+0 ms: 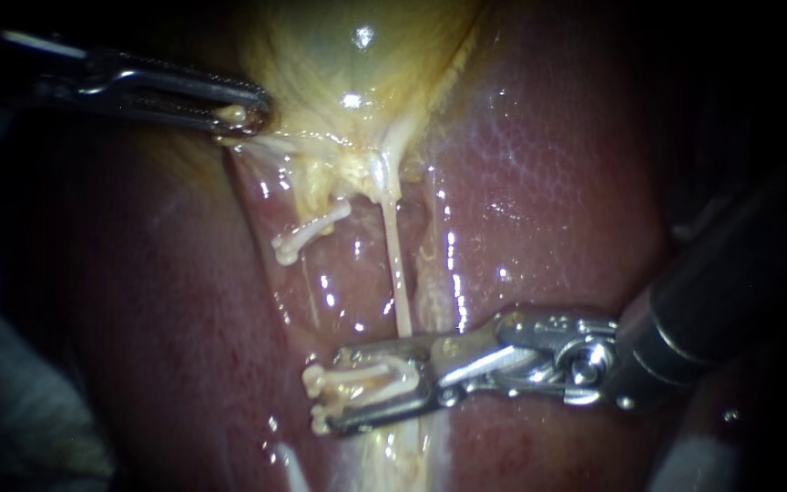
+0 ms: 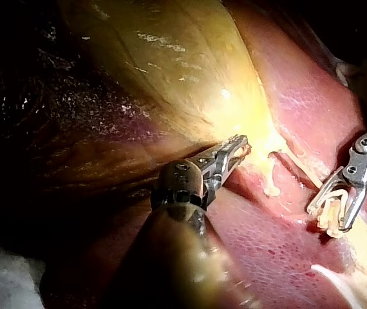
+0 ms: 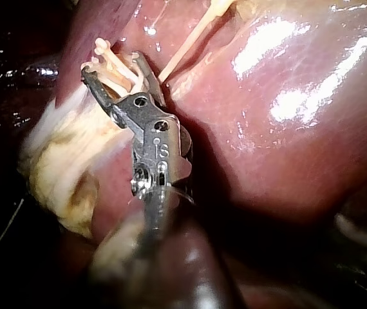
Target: Clipping first clip right tube
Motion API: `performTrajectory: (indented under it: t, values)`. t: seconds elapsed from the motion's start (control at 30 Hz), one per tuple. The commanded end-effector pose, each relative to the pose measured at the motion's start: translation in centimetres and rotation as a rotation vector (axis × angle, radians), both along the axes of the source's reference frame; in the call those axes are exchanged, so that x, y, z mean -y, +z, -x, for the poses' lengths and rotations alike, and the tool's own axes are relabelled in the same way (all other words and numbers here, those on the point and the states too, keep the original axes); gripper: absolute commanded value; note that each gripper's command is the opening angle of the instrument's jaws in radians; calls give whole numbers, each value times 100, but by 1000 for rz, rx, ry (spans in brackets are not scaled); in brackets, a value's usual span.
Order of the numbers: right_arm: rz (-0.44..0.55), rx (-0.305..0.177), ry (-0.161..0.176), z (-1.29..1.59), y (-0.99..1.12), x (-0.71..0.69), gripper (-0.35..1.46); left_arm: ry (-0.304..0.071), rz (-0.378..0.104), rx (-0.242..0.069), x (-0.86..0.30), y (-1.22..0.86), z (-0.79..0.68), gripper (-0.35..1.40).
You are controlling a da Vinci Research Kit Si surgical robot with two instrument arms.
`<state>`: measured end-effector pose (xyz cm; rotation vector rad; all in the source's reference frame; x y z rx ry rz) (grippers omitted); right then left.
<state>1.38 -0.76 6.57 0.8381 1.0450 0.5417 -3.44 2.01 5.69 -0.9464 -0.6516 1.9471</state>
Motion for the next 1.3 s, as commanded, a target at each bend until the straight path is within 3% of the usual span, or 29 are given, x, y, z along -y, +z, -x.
performTrajectory:
  t: [0.03,0.47,0.83,1.1,1.3]
  values:
    - [0,0,0,0,-1,-1,48,0,0,0,0,0,0,-35]
    - [-23,2,31,15,-23,-30,49,0,0,0,0,0,0,-35]
    - [-46,-23,34,44,-45,-48,49,0,0,0,0,0,0,-35]
    - [-45,-25,29,60,-38,-50,49,0,0,0,0,0,-1,-35]
    - [-60,-16,43,72,-25,-55,49,1,0,0,0,0,-1,-35]
